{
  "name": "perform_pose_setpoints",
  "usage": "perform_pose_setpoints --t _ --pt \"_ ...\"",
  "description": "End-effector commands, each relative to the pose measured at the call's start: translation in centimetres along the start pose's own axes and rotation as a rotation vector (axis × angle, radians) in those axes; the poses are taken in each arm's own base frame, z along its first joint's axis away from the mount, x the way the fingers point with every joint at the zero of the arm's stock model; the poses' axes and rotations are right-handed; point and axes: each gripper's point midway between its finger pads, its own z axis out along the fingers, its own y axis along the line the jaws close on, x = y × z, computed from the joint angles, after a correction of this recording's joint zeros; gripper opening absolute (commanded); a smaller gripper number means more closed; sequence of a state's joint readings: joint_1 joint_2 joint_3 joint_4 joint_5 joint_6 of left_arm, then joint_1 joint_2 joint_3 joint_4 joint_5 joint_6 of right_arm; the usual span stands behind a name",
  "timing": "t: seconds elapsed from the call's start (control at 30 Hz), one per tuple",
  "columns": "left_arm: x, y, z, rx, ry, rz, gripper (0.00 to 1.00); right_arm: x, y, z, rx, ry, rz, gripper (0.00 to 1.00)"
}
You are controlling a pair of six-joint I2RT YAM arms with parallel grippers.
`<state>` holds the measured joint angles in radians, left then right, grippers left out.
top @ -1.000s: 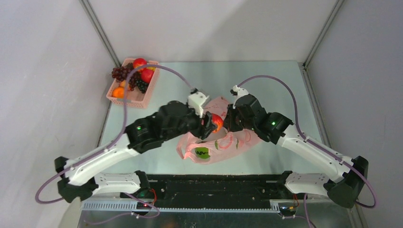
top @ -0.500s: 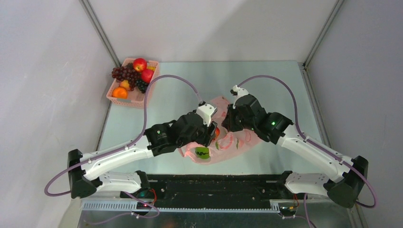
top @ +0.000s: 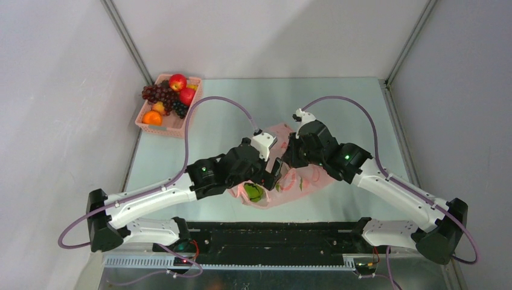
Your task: Place the fake fruits into the plastic bag and tie a complex knot
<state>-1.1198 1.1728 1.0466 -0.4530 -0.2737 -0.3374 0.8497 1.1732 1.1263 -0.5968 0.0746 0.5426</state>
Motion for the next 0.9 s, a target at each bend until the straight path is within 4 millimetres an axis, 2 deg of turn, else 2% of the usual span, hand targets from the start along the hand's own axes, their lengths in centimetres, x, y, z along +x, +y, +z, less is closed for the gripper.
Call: perform_pose_setpoints --t 0.0,0.2,0.4,0.5,0.67,0.87 --pt "-1.5 -0.8 -0.7 0.053 -0.059 0.011 0.99 -0.9 0.6 -0.3 -0.008 -0.028 0.005 0.00" --pt "-3.2 -2.2 -3.2 0.154 -0.109 0.017 0.99 -1.0 0.6 -0.2 -0.008 -0.034 0.007 0.00" --pt "-5.2 -3.1 -6.9 0.240 -0.151 0.009 0.99 -1.1 0.5 -0.3 -0.002 -0.037 0.005 0.00" --pt "-6.3 -2.7 -8.5 0.238 -0.160 0.060 0.99 -1.1 0.5 -0.3 0.000 -0.038 0.007 0.00" --pt "-7.1 0.9 -9.6 0.140 -0.147 0.067 0.99 -1.2 0.5 -0.4 0.001 -0.044 0.010 0.00" --pt "-8.4 8.3 -10.2 -0.086 -0.175 0.001 0.99 -1.2 0.5 -0.4 0.002 -0.046 0.006 0.00"
